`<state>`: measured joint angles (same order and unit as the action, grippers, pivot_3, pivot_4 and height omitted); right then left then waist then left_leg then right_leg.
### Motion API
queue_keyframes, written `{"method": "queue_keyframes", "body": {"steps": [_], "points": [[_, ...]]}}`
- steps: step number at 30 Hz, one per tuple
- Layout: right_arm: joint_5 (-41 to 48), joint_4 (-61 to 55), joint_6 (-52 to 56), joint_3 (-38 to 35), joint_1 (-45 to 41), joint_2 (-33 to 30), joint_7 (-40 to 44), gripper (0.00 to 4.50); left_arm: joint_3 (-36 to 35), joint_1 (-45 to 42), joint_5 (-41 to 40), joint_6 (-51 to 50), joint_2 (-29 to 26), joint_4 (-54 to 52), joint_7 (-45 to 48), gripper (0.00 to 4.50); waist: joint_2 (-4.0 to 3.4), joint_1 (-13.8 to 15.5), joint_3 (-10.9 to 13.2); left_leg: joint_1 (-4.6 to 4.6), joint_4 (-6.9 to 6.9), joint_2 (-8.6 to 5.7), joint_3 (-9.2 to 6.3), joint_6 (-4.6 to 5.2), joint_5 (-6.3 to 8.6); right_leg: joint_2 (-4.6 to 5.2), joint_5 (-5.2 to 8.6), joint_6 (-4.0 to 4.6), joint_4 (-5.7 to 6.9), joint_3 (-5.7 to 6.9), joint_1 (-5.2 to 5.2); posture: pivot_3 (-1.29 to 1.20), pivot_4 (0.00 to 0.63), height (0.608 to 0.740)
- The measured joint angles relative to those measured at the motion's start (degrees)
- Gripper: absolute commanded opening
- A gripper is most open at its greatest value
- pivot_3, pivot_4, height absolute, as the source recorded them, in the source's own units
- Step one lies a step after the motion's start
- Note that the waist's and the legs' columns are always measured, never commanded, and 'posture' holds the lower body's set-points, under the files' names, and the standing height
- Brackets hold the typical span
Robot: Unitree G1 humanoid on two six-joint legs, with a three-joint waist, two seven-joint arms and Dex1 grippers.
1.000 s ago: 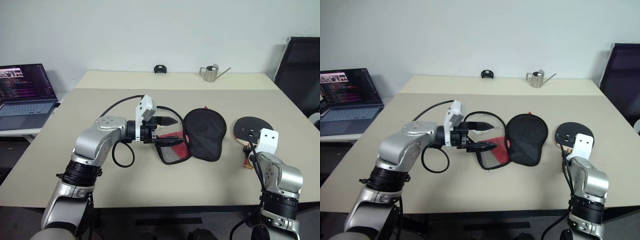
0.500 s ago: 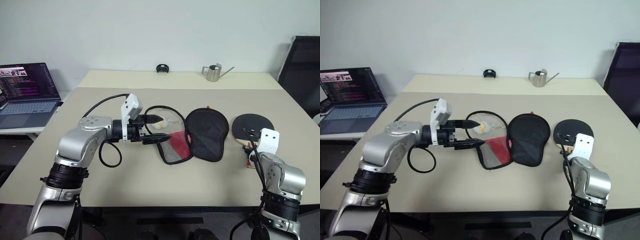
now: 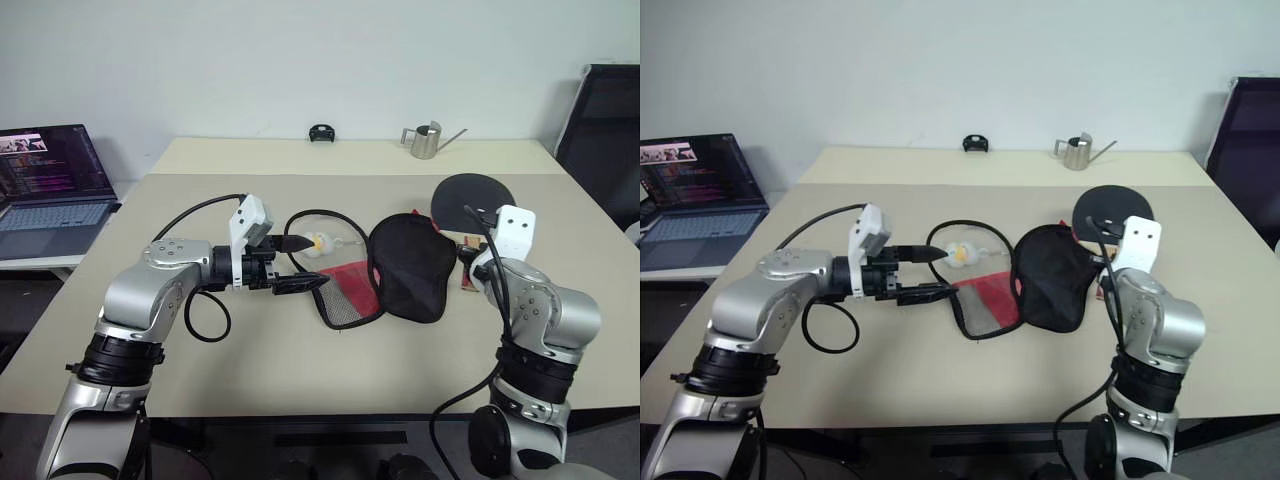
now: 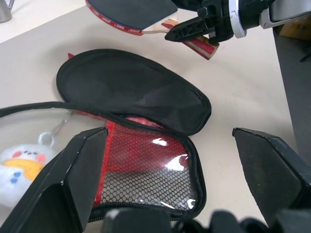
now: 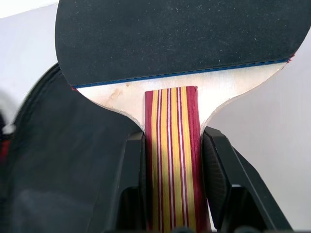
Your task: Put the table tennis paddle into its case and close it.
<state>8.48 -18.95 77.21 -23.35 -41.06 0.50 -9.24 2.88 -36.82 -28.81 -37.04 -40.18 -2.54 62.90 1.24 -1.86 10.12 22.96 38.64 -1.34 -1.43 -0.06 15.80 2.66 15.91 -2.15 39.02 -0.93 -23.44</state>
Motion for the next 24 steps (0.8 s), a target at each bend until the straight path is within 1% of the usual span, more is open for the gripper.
{"method": "queue_keyframes", "body": {"steps": [4,5,9,18,24], "points": [[-0.14,1.92,-0.55,0.04,-2.53,5.86,-2.04,1.17,0.01,0.01,0.02,0.10,0.03,0.03,0.01,4.50,-0.01,-0.16,0.00,-0.01,-0.02,0.00,0.00,0.00,0.00,-0.01,0.00,0.00,0.01,-0.01,-0.03,0.00,0.150,0.740],[-0.04,3.46,-0.87,0.65,-2.64,6.42,-2.46,1.17,0.04,-0.01,0.02,0.19,0.10,0.04,0.03,4.50,-0.01,-0.12,0.00,0.00,-0.02,0.00,0.00,0.00,0.00,-0.01,0.00,0.00,0.00,0.01,-0.02,0.00,0.150,0.740],[-0.09,7.39,-3.11,1.04,-2.63,6.54,-3.99,1.16,0.02,0.04,0.06,0.20,0.08,0.07,-0.01,4.50,-0.03,0.15,0.03,0.04,-0.01,-0.05,0.00,-0.01,0.00,0.04,0.00,0.00,-0.04,0.03,-0.03,0.00,0.150,0.740],[0.87,15.25,-10.31,2.51,-2.29,6.59,-5.87,1.16,0.01,0.39,0.02,0.20,0.09,-0.21,-0.93,4.50,-0.04,-0.21,0.03,0.02,-0.11,-0.03,0.04,-0.01,-0.01,0.02,0.00,0.00,-0.01,-0.02,-0.10,0.00,0.150,0.740],[2.36,15.90,-10.58,4.66,-1.03,6.67,-6.58,1.16,0.01,0.78,-0.03,0.19,0.09,-0.38,-1.09,4.50,-0.04,-0.20,0.03,0.02,-0.21,-0.03,0.03,-0.02,-0.01,0.02,0.00,0.01,-0.04,-0.02,-0.12,0.00,0.150,0.740]]}}
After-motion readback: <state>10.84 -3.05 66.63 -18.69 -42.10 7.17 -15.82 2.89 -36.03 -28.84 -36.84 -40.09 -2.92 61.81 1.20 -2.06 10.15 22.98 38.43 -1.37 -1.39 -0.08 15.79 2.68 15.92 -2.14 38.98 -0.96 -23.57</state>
